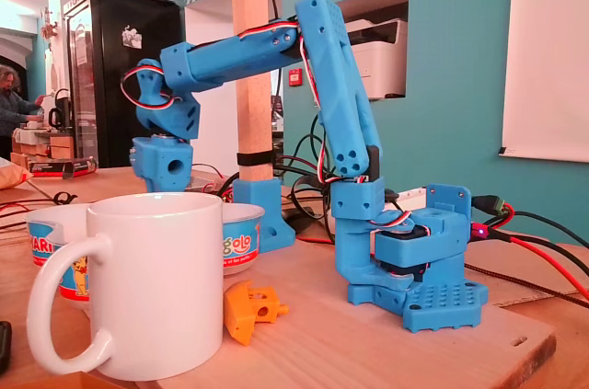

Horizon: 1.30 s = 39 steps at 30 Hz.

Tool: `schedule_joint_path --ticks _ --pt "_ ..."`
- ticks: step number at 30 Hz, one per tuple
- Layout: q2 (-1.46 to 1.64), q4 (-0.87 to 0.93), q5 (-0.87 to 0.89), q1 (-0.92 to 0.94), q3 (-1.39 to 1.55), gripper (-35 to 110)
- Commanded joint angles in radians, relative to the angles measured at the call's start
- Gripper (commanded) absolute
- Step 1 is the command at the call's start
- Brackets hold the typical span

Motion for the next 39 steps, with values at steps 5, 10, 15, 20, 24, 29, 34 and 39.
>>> schedule_joint_path --ticks 5,10,15,20,24,29,34,39 --pt "0.061 0.014 -0.083 0.074 -0.032 -3" --pt "0.06 0.02 -0.089 0.063 -0.029 -3" --pt "0.058 0.005 -0.089 0.06 0.049 -3" --pt "0.061 0.005 -0.089 0.06 0.074 -3" --pt "0.06 0.005 -0.089 0.06 0.091 -3" --pt "0.06 0.005 -0.089 0.06 0.112 -3" --pt "0.06 0.002 -0.089 0.06 0.101 -3" --pt "0.06 -0.092 -0.089 0.06 0.1 -3"
